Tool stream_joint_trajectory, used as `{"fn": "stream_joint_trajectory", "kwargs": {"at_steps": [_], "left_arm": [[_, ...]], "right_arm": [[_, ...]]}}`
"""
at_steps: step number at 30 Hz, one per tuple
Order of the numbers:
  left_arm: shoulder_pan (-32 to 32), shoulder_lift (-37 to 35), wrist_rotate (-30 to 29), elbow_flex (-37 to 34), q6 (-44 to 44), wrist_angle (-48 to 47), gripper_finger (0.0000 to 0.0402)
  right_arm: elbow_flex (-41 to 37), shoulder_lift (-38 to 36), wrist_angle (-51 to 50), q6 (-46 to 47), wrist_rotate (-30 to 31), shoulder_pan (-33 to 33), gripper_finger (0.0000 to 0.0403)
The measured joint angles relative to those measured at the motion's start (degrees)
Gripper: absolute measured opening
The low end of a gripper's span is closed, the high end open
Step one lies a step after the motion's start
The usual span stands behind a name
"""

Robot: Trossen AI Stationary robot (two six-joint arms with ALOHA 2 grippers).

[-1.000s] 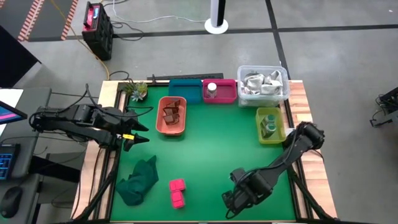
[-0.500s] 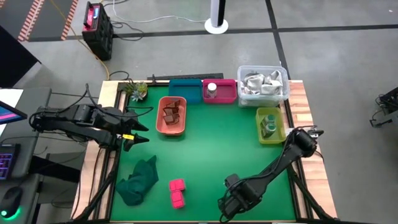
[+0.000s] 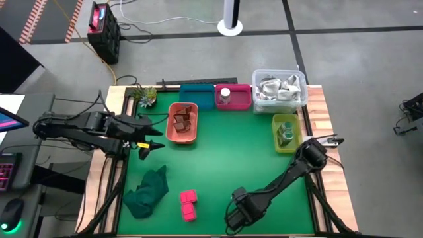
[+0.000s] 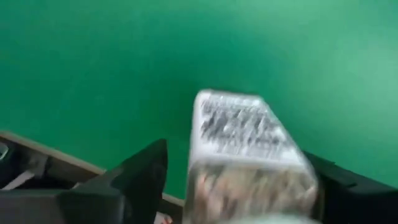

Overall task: Sort spices by type
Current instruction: Put the white spice bottle into the red bin

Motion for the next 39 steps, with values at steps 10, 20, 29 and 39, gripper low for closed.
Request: {"fn": "stream_joint_trajectory", "kwargs": {"at_steps": [10,20,29,39], "left_arm": [[0.00,-3.73,0.30,0.00,-1.05,2.93,0.0263],[0.00,-6.56,-1.12,0.00,-0.65,4.42,0.0263],[0.01,-6.58,-7.14,0.00,-0.97,5.01,0.0263],[0.07,-1.73,-12.78,0.02,-1.55,4.90,0.0263]], "right_arm": [[0.00,-0.03,-3.51,-3.13,0.25,-3.04,0.0220],[0.34,-1.53,-4.35,-16.97,0.21,-12.44,0.0220],[0.99,-3.31,-5.31,-44.95,0.46,-27.93,0.0220],[12.44,-3.38,-15.86,-67.82,7.30,-39.22,0.0223]]}}
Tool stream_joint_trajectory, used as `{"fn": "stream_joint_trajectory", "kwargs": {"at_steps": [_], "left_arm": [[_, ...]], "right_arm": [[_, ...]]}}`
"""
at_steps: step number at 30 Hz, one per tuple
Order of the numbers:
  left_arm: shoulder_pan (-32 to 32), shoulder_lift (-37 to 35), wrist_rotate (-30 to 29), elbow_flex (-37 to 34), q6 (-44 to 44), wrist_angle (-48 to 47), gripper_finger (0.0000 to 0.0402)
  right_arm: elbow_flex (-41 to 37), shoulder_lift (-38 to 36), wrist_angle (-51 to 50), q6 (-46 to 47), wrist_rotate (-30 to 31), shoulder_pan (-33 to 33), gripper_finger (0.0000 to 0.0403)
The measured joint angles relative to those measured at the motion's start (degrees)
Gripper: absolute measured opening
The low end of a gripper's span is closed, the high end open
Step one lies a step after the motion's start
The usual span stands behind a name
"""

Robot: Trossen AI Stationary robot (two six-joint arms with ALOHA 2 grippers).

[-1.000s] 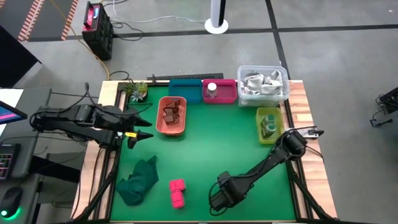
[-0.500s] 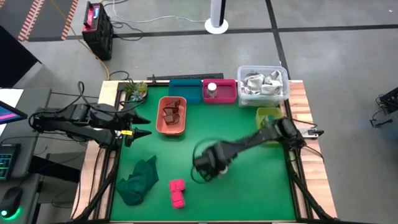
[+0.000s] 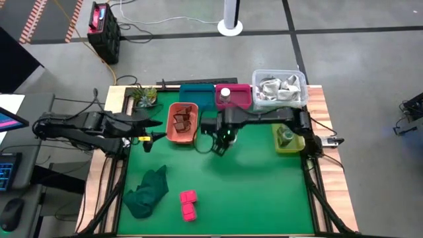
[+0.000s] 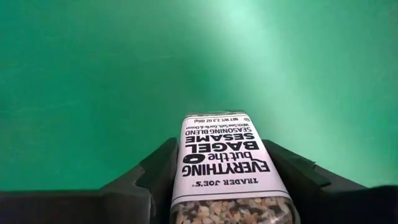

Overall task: Sort spices by type
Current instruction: Put the white spice bottle into the red bin

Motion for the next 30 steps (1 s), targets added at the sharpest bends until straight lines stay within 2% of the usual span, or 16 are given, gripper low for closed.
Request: {"fn": "stream_joint_trajectory", "kwargs": {"at_steps": [2,7,12,17,30], "left_arm": [[0.00,1.51,-1.59,0.00,-0.01,0.08,0.0263],[0.00,5.63,-8.59,0.00,-0.14,1.50,0.0263],[-0.02,7.40,-9.31,0.00,-1.15,6.53,0.0263],[-0.02,7.23,-9.72,0.00,-1.54,6.21,0.0263],[0.00,7.17,-10.12,0.00,-0.83,5.27,0.0263]], "right_arm": [[2.25,-0.11,-2.31,-4.00,2.02,-1.99,0.0223],[8.69,0.02,-4.98,-11.88,2.33,-8.09,0.0223],[14.58,-0.03,-3.46,-15.55,2.27,-15.82,0.0224],[15.23,-0.02,-2.87,-17.37,2.82,-21.83,0.0224],[13.29,0.78,-1.98,-22.10,8.31,-29.51,0.0225]]}}
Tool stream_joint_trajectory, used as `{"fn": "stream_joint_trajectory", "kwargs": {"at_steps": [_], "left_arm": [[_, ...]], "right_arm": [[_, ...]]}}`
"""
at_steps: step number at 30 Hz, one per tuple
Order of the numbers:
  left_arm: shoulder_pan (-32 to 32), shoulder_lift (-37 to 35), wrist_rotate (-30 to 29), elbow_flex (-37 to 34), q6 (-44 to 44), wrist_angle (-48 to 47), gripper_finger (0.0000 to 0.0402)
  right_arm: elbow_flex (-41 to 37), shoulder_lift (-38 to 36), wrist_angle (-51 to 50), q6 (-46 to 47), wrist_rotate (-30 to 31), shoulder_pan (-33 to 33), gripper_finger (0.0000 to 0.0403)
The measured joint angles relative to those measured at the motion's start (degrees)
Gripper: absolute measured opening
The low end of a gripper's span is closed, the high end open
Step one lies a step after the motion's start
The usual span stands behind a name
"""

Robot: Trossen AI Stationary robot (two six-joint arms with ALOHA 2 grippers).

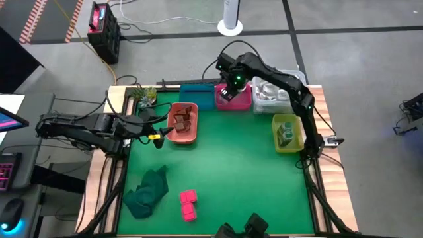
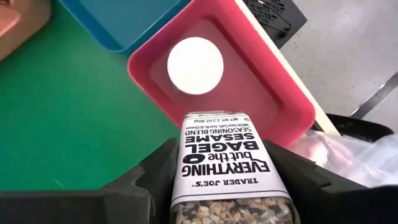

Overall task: Sort spices by type
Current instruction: Put the white spice bottle into the red bin

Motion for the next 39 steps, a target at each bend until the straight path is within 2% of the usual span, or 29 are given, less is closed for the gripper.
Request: {"fn": "stream_joint_trajectory", "kwargs": {"at_steps": [5,15,23,39], "left_arm": [[0.00,0.02,-0.57,0.00,1.93,-0.33,0.0263],[0.00,0.00,0.55,0.00,2.80,-2.40,0.0263],[0.00,0.00,1.95,0.02,2.76,-2.34,0.0263],[0.00,0.00,6.24,0.02,-2.84,-2.73,0.0263]], "right_arm": [[-0.21,1.10,0.31,-2.68,-0.01,-1.29,0.0225],[-6.21,0.99,0.94,-8.57,-0.56,-3.14,0.0225],[-12.01,0.97,5.79,-10.59,-0.62,-3.06,0.0225],[-17.03,0.97,14.66,-12.31,-0.59,-3.08,0.0240]]}}
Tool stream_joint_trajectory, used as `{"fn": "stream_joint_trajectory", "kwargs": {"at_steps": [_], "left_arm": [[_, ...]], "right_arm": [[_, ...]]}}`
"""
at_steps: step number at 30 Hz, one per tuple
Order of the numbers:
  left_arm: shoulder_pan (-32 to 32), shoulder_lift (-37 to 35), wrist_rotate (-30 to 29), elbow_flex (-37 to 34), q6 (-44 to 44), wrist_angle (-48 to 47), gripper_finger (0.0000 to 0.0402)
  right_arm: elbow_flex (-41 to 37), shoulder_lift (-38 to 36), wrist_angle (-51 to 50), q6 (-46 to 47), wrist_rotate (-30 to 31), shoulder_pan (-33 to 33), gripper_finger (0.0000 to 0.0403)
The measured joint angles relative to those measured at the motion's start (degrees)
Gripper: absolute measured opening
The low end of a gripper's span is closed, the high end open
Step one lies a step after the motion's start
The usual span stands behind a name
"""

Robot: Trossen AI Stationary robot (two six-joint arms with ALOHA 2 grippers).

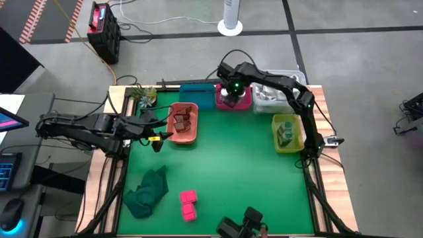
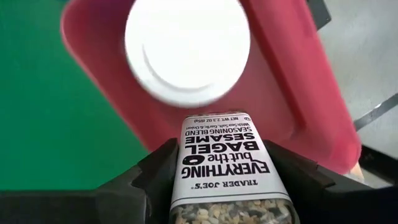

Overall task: Sort spices by type
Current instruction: Put the white spice bottle into the red bin

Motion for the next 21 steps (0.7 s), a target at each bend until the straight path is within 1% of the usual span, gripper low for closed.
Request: {"fn": "stream_joint_trajectory", "kwargs": {"at_steps": [4,9,13,16,21], "left_arm": [[-0.02,0.00,0.04,0.00,-0.39,0.02,0.0263],[-0.02,0.00,0.01,0.00,-0.39,0.02,0.0263],[-0.02,0.00,-0.01,0.00,0.24,0.02,0.0263],[-0.02,0.00,-0.03,0.00,0.65,0.04,0.0263],[-0.02,0.00,-0.05,0.00,1.47,0.07,0.0263]], "right_arm": [[-0.07,0.00,2.91,-0.11,0.05,-0.01,0.0241],[-0.04,0.00,3.12,-0.73,0.06,-0.04,0.0240],[-0.04,0.00,3.41,-3.36,0.07,-0.23,0.0238],[-0.04,0.00,3.10,-6.89,0.10,-0.33,0.0238],[-0.04,0.00,2.76,-17.90,0.12,-0.38,0.0238]]}}
